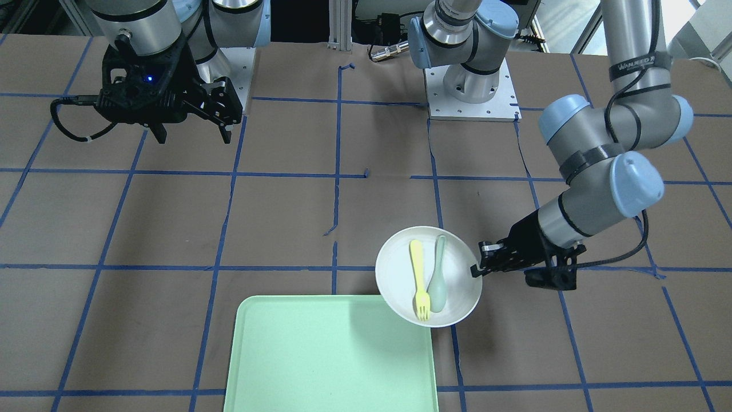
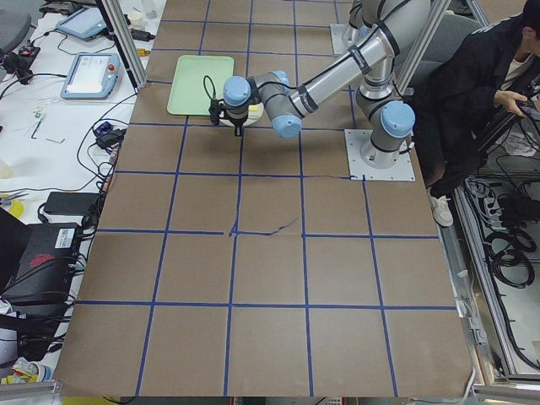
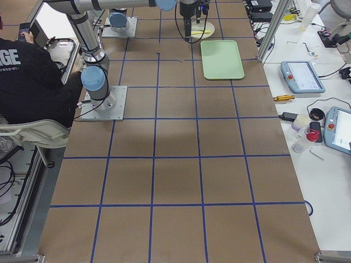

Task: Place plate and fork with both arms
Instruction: 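Grip the plate rim with the left gripper and carry it toward the tray, then lower the plate onto the green tray and open the left gripper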

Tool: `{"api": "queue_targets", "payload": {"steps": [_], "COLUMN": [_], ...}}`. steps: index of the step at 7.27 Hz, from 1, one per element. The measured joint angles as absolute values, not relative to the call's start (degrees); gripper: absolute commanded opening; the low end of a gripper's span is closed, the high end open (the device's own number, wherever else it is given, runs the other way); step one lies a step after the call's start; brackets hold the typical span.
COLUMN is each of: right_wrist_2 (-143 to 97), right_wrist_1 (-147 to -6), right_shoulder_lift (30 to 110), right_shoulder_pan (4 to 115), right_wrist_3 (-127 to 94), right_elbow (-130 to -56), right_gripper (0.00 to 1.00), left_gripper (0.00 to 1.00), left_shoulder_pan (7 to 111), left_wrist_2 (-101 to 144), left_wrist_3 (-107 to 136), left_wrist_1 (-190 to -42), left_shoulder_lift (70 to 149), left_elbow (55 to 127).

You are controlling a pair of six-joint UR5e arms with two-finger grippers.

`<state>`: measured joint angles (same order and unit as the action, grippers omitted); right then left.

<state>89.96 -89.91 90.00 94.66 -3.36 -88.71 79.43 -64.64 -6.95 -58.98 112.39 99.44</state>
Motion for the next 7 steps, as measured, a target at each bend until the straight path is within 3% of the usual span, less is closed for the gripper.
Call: {"api": "queue_targets", "payload": {"steps": [2, 5, 6, 7], "right_wrist_2": [89.9, 90.0, 90.0, 90.1], "right_wrist_1": [-89.9, -89.9, -89.9, -89.9], "right_shoulder_lift": [90.0, 90.0, 90.0, 89.9], "right_shoulder_pan": [94.7, 94.7, 94.7, 94.7], "right_wrist_3": [-3.4, -3.3, -3.3, -3.3], "right_elbow": [-88.8, -88.8, -88.8, -88.8], "right_gripper": [1.00, 1.00, 1.00, 1.00], "left_gripper": [0.00, 0.00, 0.18, 0.96], "left_shoulder_pan": [87.0, 92.2, 93.0, 93.4], "left_wrist_2": [-64.9, -68.2, -68.9, -69.2], "left_wrist_3": [2.8, 10.7, 11.8, 12.6], "left_wrist_1": [-59.3, -57.5, -56.0, -55.3], "left_shoulder_lift": [123.9, 133.8, 135.2, 135.7], "left_elbow": [84.3, 74.6, 74.0, 73.9]}}
